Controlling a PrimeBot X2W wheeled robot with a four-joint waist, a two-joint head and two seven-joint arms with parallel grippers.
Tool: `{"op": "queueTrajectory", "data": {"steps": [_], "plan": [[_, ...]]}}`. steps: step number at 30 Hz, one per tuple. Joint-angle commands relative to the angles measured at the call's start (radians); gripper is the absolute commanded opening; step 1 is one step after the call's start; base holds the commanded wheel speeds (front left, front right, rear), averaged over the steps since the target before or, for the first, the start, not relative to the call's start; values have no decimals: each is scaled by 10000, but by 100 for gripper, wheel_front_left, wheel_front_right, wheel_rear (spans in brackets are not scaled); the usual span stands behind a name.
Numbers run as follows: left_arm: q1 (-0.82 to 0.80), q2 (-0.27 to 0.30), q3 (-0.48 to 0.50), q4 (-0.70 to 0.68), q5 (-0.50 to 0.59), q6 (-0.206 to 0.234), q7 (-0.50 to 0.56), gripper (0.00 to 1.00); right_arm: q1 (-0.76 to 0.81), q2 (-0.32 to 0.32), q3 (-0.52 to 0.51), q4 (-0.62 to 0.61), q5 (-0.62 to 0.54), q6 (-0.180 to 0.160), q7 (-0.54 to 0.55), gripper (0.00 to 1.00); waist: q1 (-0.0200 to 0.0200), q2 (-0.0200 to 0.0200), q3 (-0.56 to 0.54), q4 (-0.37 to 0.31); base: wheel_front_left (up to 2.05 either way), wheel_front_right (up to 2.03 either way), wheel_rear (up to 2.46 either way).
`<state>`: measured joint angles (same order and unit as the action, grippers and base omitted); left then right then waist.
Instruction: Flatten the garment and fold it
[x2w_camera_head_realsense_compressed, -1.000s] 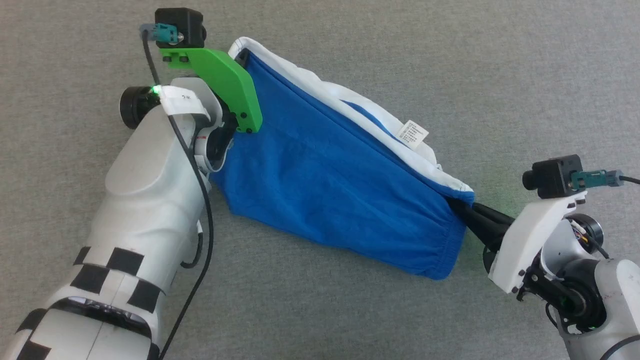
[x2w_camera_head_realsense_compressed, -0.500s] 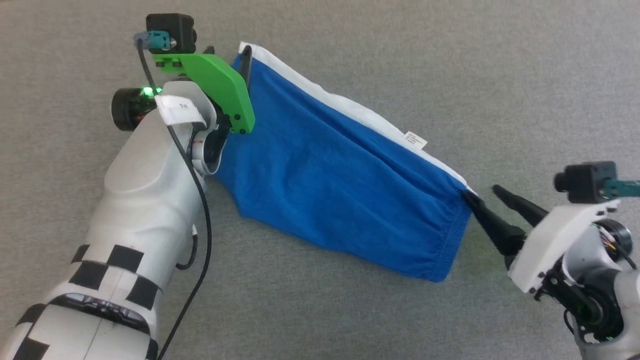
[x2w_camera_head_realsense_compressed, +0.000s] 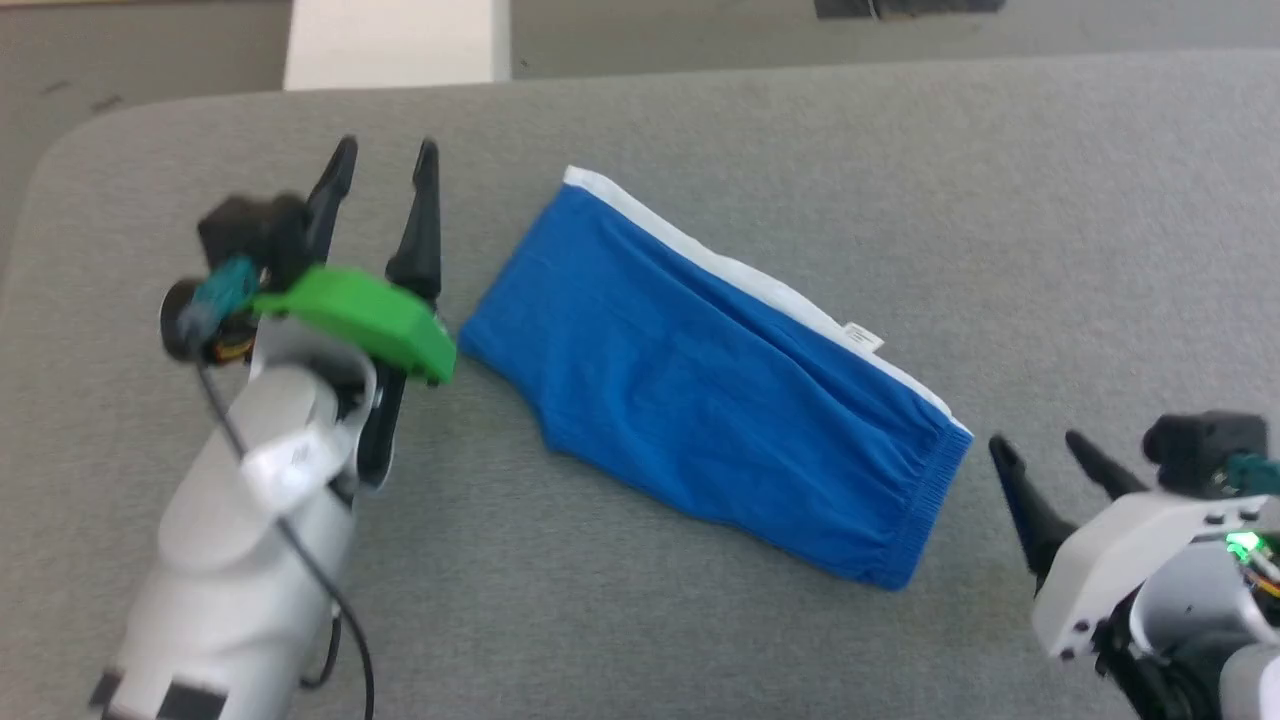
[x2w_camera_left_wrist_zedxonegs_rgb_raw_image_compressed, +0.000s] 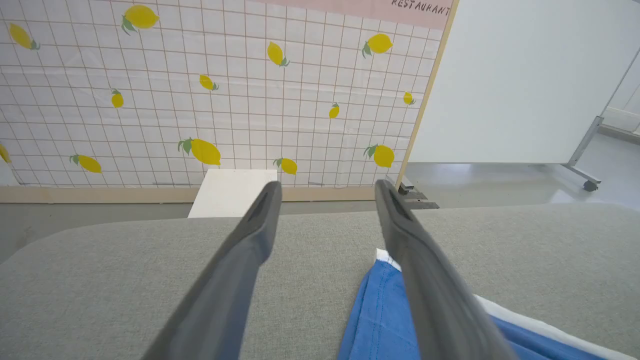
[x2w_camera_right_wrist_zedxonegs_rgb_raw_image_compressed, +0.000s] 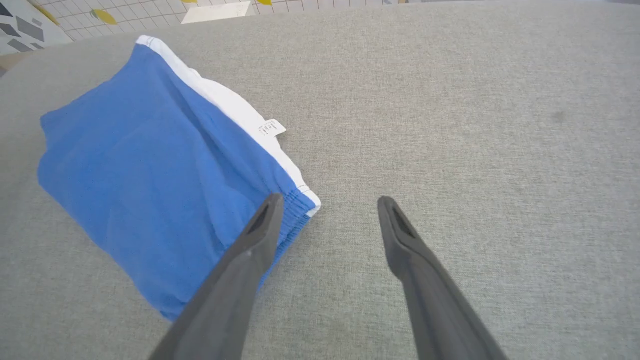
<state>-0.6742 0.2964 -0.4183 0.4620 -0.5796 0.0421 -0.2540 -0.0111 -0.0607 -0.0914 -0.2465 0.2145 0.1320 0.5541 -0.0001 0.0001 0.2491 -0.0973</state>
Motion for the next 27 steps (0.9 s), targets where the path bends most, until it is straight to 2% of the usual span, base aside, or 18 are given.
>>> {"op": "queueTrajectory", "data": {"steps": [1,5,11,21,27], "plan": [[570,163,292,-758,246,144,-67,100,230,70,89,-115,-234,-13,160,100,1,-1,-523,517,0,0,0],[2406,155,1401,-3144,877,548,-74,100,627,98,359,-131,-318,-13,580,100,1,-1,-778,771,0,0,0],[4709,-347,2367,-4962,1463,718,-76,100,797,102,464,542,-251,-13,987,100,1,-1,-945,1176,0,0,0],[6028,-1051,2915,-5523,2063,224,-77,100,-263,103,213,2954,-243,-13,770,100,1,-1,-911,1545,0,0,0],[6368,-1520,3189,-5452,2265,-112,-77,100,-922,104,348,4386,-684,-13,703,100,1,-1,-856,1612,0,0,0]]}}
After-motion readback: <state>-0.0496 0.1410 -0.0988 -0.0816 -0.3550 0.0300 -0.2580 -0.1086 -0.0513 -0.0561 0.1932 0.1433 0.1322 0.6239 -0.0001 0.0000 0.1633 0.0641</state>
